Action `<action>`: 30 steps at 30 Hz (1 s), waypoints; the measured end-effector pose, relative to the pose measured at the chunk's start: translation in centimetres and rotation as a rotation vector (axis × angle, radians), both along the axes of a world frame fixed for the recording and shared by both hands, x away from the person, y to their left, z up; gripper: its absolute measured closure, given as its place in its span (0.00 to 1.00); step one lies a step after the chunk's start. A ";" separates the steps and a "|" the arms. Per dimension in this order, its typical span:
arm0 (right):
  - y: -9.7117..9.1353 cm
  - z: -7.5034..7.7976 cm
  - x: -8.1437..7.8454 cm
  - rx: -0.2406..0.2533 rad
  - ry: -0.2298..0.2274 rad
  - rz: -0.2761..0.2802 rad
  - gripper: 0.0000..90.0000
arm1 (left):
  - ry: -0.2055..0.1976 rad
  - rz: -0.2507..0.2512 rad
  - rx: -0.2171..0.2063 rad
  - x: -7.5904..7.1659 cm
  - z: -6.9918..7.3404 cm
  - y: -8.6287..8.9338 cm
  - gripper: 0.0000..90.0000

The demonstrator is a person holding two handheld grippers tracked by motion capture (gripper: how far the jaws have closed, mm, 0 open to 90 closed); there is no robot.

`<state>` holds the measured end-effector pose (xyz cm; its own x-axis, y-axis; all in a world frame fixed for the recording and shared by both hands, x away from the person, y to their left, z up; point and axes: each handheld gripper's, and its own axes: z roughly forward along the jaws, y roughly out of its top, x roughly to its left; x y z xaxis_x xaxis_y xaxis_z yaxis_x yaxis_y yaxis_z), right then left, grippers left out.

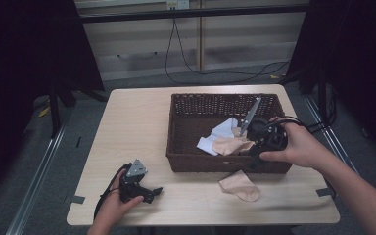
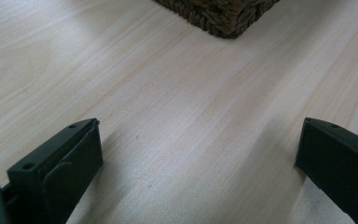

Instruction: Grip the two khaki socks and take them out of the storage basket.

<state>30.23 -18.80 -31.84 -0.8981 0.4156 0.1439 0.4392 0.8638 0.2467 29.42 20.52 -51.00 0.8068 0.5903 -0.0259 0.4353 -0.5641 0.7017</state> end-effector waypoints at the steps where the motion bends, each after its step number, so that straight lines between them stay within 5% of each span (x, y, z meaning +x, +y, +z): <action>1: -0.1 0.2 0.1 0.000 0.001 -0.007 0.51 | 0.000 0.000 0.000 0.0 0.0 0.0 0.00; 16: -1.2 3.2 2.8 0.004 -0.054 -0.116 0.19 | -0.003 -0.002 0.002 0.0 0.0 0.0 0.00; 30: -1.5 1.1 5.1 -0.045 -0.060 -0.177 0.13 | -0.005 0.000 0.005 0.0 0.0 0.0 0.00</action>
<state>35.35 -20.28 -30.73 -0.8168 0.5727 0.0698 0.5710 0.7852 0.2396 29.44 20.52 -50.99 0.8068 0.5905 -0.0189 0.4316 -0.5673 0.7013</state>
